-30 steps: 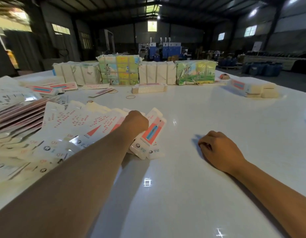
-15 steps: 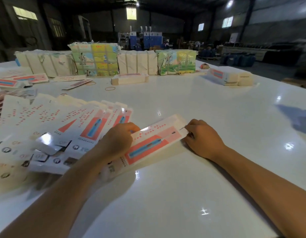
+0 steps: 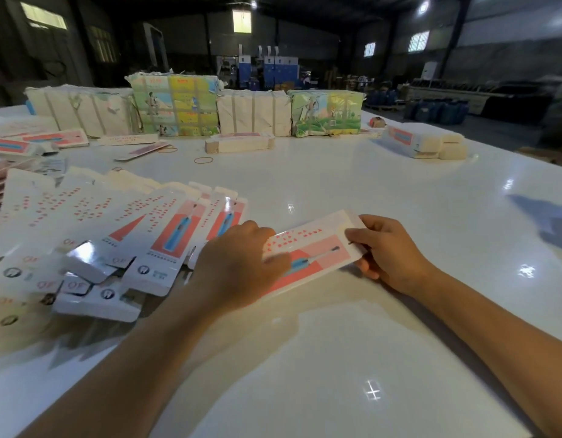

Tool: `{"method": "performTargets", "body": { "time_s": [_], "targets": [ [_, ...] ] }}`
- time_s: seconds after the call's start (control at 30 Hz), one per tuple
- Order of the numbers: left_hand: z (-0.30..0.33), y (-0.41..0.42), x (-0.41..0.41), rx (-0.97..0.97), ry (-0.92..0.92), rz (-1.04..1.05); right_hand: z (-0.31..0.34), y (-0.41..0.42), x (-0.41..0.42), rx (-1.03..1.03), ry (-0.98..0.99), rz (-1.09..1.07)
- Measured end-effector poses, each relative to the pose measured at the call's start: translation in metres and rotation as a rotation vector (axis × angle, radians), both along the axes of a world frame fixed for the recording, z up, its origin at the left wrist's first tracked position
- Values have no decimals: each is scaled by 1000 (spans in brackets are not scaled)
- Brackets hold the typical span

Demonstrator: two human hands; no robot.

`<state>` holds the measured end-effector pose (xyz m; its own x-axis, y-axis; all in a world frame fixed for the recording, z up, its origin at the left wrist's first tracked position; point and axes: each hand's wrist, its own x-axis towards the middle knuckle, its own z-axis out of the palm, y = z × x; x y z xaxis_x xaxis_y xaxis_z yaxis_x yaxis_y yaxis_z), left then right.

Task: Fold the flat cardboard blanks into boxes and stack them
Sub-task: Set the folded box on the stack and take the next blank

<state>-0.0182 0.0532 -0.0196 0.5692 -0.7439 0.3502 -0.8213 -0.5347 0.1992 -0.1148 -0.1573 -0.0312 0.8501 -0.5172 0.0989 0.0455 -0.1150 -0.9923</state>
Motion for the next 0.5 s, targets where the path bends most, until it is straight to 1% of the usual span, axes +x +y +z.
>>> {"method": "performTargets", "body": {
  "time_s": [0.07, 0.13, 0.17, 0.23, 0.33, 0.37, 0.43, 0.5],
  "targets": [
    [-1, -2, -4, 86, 29, 34, -1, -2, 0, 37, -29, 10],
    [-4, -7, -8, 164, -37, 35, -2, -2, -1, 69, -58, 22],
    [-6, -9, -8, 164, -66, 38, -2, -1, -2, 77, -79, 31],
    [-5, -10, -7, 75, -54, 44, -1, 1, -1, 85, -133, 32],
    [-1, -7, -4, -86, 84, 73, 2, 4, -1, 104, -218, -46],
    [0, -5, -3, -118, 116, 84, 3, 4, -2, 69, -243, -97],
    [4, -1, -1, -147, 170, 109, 3, 5, -6, -118, -283, -211],
    [6, 0, 0, -152, 191, 118, 2, 12, -9, -300, -323, -255]
  ]
}}
